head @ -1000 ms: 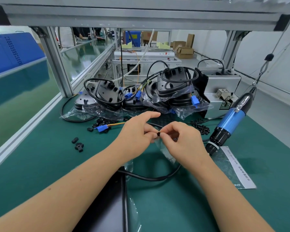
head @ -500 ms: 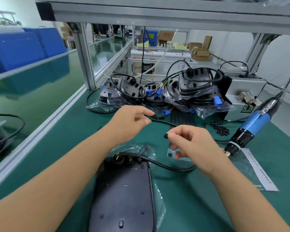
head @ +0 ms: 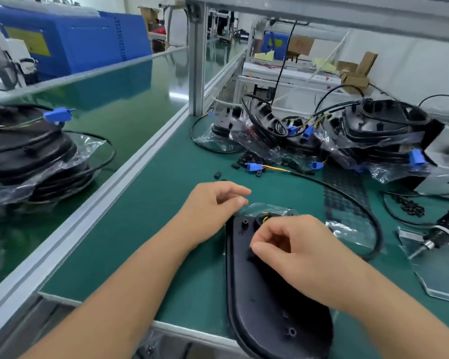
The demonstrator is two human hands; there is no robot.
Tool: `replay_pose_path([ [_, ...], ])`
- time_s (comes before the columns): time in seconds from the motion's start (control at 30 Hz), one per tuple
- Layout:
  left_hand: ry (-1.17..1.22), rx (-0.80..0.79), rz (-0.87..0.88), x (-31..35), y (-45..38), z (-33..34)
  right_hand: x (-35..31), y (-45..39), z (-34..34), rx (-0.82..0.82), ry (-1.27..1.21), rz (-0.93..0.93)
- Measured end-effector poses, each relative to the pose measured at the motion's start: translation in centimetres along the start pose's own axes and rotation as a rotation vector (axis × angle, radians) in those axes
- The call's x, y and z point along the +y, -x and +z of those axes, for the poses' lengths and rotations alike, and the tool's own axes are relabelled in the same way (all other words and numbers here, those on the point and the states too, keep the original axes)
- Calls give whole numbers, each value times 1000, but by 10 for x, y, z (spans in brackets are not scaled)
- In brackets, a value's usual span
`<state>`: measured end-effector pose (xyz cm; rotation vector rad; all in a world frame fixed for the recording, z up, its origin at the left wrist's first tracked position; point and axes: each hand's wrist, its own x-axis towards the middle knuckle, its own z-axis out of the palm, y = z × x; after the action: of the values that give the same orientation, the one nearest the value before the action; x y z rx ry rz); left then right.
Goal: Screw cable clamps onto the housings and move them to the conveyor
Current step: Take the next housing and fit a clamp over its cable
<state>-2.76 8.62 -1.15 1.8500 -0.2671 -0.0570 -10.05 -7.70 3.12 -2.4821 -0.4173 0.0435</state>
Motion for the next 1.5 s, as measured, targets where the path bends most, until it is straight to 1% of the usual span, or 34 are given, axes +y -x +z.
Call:
replay_pose_path([
  [0.1, 7, -32, 4, -3, 0, 2, 0, 2, 4, 39, 37, 15],
  [0.23, -46, -57, 17, -5, -1, 0, -2, 4, 5, 45, 69, 39],
  [0.4, -55, -76, 12, -5, 0, -1, -4, 5, 7, 64, 102, 58],
  [0.53, -85, -73, 27, -5, 0, -1, -5, 7, 9, 85, 117, 46],
  [0.73, -91, -73, 19, -5, 0, 0, -4, 7, 8, 89, 67, 48],
  [0.9, -98, -75, 12, -4, 1, -1, -6, 7, 10, 90, 117, 46],
  [1.2, -120, -68, 14, -3, 3, -1, -8, 11, 14, 154, 164, 34],
  [1.37, -138, -65, 16, -2, 4, -1, -8, 7, 10, 114, 190, 63],
  [1.5, -140, -63, 20, -2, 5, 0, -5, -1, 5, 69, 148, 144],
])
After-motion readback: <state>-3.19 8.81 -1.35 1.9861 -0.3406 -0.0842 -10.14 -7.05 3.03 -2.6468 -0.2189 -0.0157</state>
